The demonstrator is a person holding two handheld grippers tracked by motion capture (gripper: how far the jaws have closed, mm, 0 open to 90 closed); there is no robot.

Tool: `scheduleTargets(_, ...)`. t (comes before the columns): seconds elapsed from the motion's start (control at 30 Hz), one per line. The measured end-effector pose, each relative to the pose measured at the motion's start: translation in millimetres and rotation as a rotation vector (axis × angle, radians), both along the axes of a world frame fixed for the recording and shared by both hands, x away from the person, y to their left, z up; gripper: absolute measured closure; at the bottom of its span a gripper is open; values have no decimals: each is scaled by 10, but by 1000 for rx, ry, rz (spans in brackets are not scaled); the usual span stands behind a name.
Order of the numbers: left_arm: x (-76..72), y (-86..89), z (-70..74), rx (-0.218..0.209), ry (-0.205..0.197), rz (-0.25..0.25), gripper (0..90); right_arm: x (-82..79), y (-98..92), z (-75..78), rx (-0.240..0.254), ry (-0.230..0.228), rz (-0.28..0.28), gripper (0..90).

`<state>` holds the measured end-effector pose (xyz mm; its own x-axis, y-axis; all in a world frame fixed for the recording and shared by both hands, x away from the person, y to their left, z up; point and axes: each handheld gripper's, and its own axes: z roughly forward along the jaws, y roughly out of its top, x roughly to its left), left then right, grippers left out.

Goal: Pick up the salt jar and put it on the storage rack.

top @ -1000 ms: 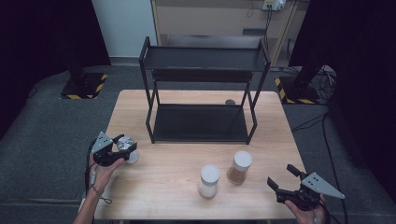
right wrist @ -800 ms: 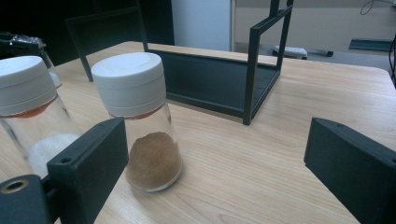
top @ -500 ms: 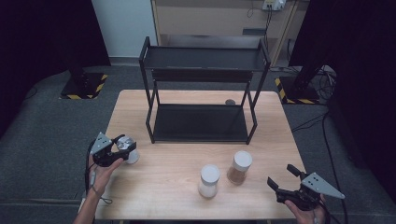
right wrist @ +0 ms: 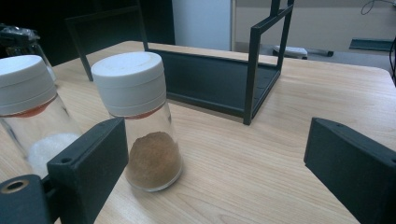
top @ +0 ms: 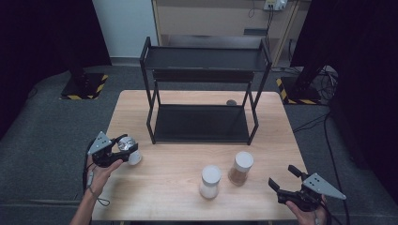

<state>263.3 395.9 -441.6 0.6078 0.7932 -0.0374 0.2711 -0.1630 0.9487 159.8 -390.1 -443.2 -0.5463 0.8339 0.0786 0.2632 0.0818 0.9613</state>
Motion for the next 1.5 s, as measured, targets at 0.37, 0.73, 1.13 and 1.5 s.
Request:
scheduleTargets(0.37, 162, -163, 221, 69, -14, -162, 333, 2, -2, -1, 0, 0, 2, 68)
scheduleTargets(0.73, 386, -422, 317, 63, -22, -281, 333, -1, -7, -3, 2, -3, 4, 69)
scheduleTargets(1.13, 578, -668, 422, 62, -26, -346, 332, -1, -16, -6, 5, -3, 8, 68)
scheduleTargets(1.5, 698, -788, 466, 46, -23, -316, 333, 2, -18, -7, 7, 0, 8, 63)
